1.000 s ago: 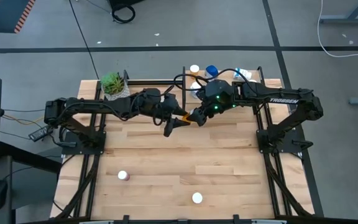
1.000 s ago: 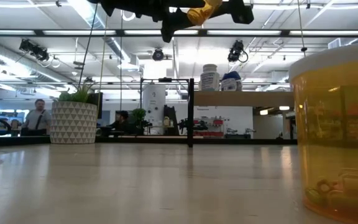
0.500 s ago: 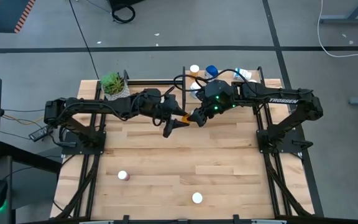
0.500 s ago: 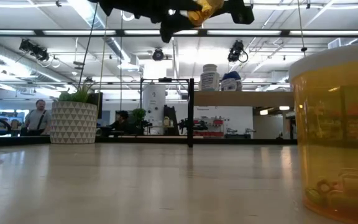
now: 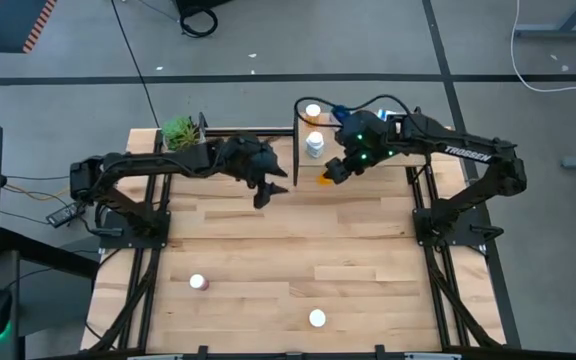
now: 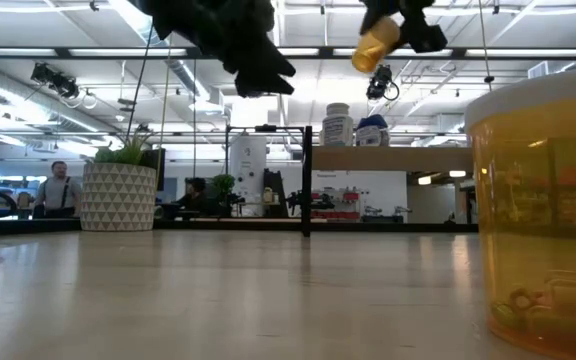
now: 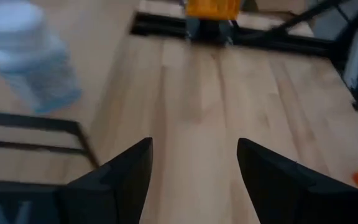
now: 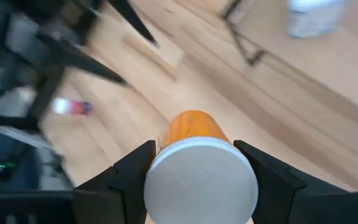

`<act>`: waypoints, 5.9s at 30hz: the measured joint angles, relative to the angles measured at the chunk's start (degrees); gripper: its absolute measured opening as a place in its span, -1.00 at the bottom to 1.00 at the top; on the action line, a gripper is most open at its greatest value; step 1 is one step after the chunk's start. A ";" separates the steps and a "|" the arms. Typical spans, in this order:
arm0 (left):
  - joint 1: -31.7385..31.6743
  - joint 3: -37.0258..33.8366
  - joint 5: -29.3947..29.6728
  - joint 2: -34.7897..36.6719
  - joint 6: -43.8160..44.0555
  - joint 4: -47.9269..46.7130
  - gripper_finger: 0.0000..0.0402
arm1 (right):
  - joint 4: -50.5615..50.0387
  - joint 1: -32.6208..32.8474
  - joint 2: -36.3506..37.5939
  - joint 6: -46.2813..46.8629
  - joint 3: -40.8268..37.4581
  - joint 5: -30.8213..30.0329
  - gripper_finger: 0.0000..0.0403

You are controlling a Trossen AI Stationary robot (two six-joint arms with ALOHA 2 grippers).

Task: Pick and place medicine bottles onto shelf by color
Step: Put the top orange pill bottle on the shelf aligned with the blue pill bottle

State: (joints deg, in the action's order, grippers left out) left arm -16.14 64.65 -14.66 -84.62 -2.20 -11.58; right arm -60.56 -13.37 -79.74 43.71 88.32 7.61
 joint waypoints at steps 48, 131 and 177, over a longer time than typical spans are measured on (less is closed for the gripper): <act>-8.83 0.03 0.43 9.20 1.52 -3.16 0.14 | -29.13 -14.63 -24.50 -13.59 26.46 -13.57 0.06; -9.20 0.01 1.14 9.42 0.07 -3.78 0.14 | -25.23 -18.84 -24.94 -5.74 21.00 -11.00 0.07; -9.58 -0.01 1.52 9.42 4.07 -2.36 0.14 | -27.09 -16.82 -24.94 9.06 20.98 -15.07 0.07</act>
State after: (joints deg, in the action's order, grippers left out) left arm -25.72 64.64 -13.14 -75.20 1.87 -13.93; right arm -87.65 -30.19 -104.68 52.77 109.30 -7.46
